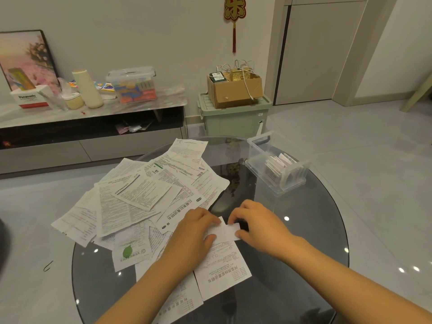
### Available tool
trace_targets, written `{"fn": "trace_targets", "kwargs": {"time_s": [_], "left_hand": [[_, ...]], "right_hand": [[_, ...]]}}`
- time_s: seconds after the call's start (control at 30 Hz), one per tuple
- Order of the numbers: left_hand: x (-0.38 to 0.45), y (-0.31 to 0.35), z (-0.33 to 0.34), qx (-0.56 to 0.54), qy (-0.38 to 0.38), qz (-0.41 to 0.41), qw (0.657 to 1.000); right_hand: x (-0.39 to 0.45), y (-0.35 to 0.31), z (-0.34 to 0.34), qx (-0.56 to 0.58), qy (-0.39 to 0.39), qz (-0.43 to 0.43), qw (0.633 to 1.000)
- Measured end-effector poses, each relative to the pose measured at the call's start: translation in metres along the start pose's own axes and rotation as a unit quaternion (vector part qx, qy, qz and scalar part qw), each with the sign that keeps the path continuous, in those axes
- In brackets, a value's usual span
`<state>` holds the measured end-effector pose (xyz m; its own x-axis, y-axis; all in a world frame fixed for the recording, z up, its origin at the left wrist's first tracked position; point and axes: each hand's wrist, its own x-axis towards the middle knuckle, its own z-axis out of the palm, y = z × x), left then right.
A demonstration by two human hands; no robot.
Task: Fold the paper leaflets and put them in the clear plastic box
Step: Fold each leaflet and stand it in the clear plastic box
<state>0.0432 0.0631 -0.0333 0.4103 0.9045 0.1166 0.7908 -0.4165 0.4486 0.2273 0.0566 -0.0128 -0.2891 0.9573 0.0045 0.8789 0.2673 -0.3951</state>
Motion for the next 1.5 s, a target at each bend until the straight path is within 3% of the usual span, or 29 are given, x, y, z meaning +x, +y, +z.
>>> {"fn": "trace_targets", "kwargs": {"time_s": [0.17,0.4,0.5,0.6,0.83,1.03,1.5], "left_hand": [[0.002,-0.001,-0.003,0.069,-0.04,0.042,0.996],[0.004,0.003,-0.007,0.126,-0.02,0.094,0.987],[0.006,0.007,-0.009,0.097,-0.001,0.098,0.99],[0.009,0.01,-0.009,0.001,0.022,0.073,0.997],[0.022,0.026,-0.022,-0.22,0.063,-0.071,0.971],[0.045,0.046,-0.038,-0.197,0.053,-0.078,0.976],[0.147,0.112,-0.042,-0.255,-0.001,0.013,0.967]], "right_hand": [[-0.001,-0.002,-0.003,-0.067,-0.036,-0.05,0.996],[-0.002,-0.003,-0.001,-0.09,-0.018,-0.066,0.994],[-0.002,-0.003,0.001,-0.082,0.018,-0.07,0.994],[0.001,-0.001,-0.003,-0.053,0.059,-0.066,0.995],[0.005,0.007,-0.031,0.035,0.066,-0.01,0.997],[0.008,0.011,-0.054,0.079,0.107,0.009,0.991],[0.016,0.074,-0.136,0.058,0.133,0.133,0.98]]}}
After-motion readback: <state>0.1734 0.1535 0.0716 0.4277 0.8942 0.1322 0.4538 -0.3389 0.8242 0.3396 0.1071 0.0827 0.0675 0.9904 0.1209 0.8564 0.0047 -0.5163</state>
